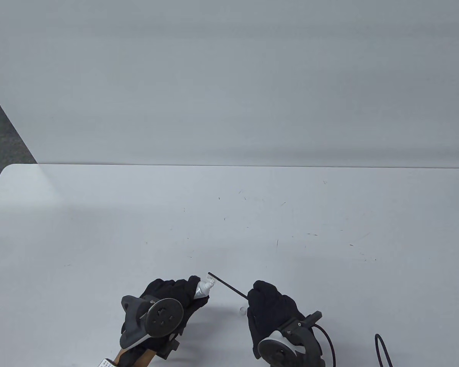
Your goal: Squeeze toothpaste onto toothbrush
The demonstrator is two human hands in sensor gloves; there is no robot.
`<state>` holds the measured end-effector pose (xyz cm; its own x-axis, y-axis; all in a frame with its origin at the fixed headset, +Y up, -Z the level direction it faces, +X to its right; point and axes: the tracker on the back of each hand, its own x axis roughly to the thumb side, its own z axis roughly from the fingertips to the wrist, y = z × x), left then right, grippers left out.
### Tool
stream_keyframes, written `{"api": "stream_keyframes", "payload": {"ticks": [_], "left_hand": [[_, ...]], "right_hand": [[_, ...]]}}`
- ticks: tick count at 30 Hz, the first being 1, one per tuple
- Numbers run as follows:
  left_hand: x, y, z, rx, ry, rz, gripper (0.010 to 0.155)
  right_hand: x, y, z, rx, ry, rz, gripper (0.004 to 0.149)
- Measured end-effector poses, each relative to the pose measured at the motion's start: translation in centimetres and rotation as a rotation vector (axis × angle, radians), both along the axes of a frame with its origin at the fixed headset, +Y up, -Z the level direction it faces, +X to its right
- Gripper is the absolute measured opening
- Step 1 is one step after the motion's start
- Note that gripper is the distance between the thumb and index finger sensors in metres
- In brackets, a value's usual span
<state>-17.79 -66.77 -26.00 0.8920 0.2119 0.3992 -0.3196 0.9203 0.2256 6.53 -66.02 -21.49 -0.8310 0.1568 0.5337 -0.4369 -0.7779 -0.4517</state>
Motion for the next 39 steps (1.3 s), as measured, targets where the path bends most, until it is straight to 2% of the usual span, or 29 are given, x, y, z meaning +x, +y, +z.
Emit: {"api": "stream_keyframes", "payload": {"ticks": [4,19,32,39], "left_hand": [[-0.1,0.0,0.0,0.003,0.021,-0.002,0.067],[0.7,0.1,0.3,0.087,0.115,-0.158,0.067],[1.8,0.5,1.0,0.214,0.219,-0.376,0.067],[1.0,0.0,0.2,0.156,0.217,-0.363,0.067]], "right_hand": [[0.1,0.0,-0.1,-0.023,0.016,-0.019,0.039],[1.1,-0.6,-1.5,-0.246,0.084,-0.185,0.039],[2.6,-1.8,-3.2,-0.517,0.162,-0.409,0.038],[3.3,-1.9,-3.6,-0.617,0.224,-0.587,0.038]]}}
